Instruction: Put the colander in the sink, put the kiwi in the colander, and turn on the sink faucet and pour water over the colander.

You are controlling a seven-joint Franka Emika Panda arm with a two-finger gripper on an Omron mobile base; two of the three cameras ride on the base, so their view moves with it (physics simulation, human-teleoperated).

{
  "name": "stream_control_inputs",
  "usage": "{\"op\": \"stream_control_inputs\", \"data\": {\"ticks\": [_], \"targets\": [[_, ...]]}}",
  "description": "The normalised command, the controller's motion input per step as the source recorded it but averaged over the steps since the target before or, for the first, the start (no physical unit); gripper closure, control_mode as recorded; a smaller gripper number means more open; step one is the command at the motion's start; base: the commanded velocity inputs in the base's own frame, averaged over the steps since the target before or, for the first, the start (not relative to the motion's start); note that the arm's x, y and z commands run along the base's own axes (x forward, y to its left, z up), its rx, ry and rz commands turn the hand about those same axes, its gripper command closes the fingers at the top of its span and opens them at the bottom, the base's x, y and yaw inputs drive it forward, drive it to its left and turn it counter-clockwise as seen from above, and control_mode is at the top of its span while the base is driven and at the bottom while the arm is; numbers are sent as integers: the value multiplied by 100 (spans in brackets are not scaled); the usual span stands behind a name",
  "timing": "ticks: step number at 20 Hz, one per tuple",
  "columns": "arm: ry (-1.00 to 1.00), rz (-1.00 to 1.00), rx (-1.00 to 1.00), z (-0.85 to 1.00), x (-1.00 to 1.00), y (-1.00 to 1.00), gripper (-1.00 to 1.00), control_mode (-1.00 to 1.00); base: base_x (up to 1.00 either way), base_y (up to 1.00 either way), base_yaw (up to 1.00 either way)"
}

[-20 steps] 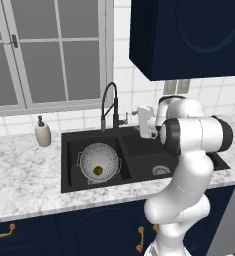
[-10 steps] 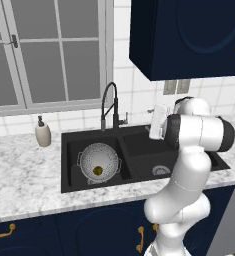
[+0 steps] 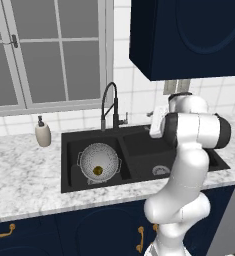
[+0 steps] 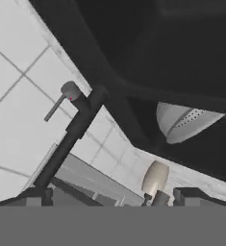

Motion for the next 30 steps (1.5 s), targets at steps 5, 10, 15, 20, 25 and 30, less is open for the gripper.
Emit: {"op": "stream_control_inputs", "data": {"ticks": [5, 10, 15, 20, 25, 30], "targets": [[22, -7, 39, -40, 33, 0, -100, -100, 0, 0, 0], [10, -8, 32, -33, 31, 0, -100, -100, 0, 0, 0], [1, -6, 4, -2, 22, 20, -100, -100, 0, 0, 0], [7, -1, 0, 3, 26, 31, -100, -100, 0, 0, 0], [4, -4, 4, 2, 31, 8, -100, -100, 0, 0, 0], [0, -9, 6, 0, 32, 5, -100, -100, 0, 0, 0]]}}
